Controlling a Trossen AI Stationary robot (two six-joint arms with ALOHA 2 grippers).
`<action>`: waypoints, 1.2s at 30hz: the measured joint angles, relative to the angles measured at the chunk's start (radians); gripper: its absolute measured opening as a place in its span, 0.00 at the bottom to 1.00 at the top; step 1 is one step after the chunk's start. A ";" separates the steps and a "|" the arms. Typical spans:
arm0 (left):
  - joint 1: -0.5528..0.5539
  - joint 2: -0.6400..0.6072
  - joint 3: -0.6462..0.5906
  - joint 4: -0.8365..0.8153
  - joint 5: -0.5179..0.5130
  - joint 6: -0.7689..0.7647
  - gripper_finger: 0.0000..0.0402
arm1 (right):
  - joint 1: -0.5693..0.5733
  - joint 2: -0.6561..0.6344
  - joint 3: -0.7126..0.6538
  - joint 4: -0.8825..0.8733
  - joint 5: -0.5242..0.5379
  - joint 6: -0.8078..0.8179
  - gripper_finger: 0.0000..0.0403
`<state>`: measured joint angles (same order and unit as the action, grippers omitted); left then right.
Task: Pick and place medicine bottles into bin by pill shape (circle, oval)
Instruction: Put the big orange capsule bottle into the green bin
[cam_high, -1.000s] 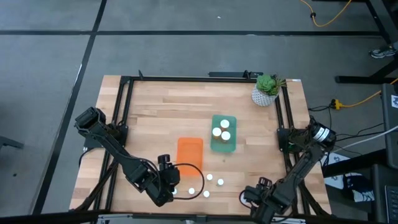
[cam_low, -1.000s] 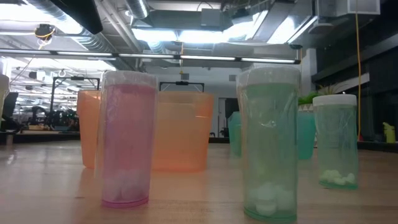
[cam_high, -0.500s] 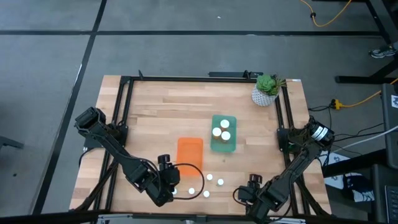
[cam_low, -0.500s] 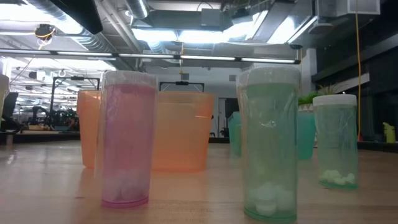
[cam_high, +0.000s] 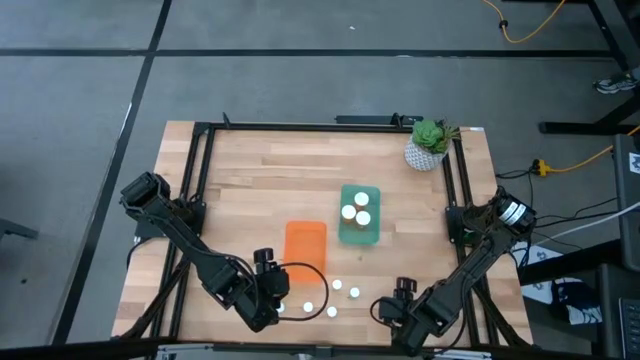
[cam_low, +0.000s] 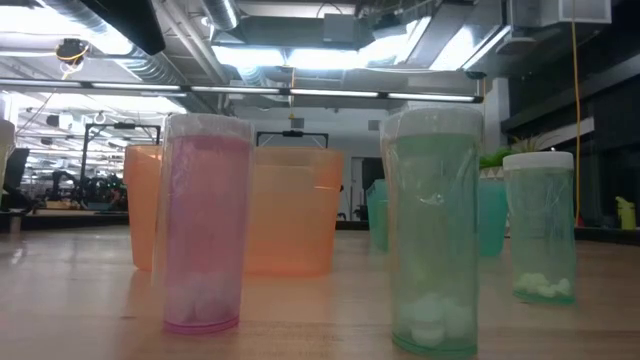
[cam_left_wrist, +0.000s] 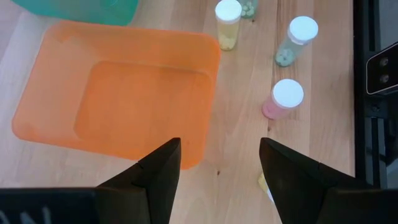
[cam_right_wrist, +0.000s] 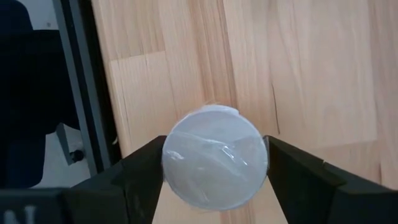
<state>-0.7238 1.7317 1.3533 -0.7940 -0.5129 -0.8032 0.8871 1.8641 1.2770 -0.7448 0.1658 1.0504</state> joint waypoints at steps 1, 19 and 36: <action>0.000 0.000 0.000 0.000 0.000 0.000 0.53 | 0.000 0.000 0.000 0.000 0.000 0.000 0.65; 0.000 0.000 0.000 0.000 0.000 -0.001 0.53 | -0.022 0.000 0.001 -0.016 0.016 -0.024 0.55; 0.000 0.000 0.000 0.000 0.000 -0.001 0.53 | -0.167 -0.002 0.372 -0.560 0.139 -0.330 0.52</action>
<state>-0.7238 1.7317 1.3533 -0.7941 -0.5124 -0.8042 0.7201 1.8626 1.6490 -1.3046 0.3051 0.7209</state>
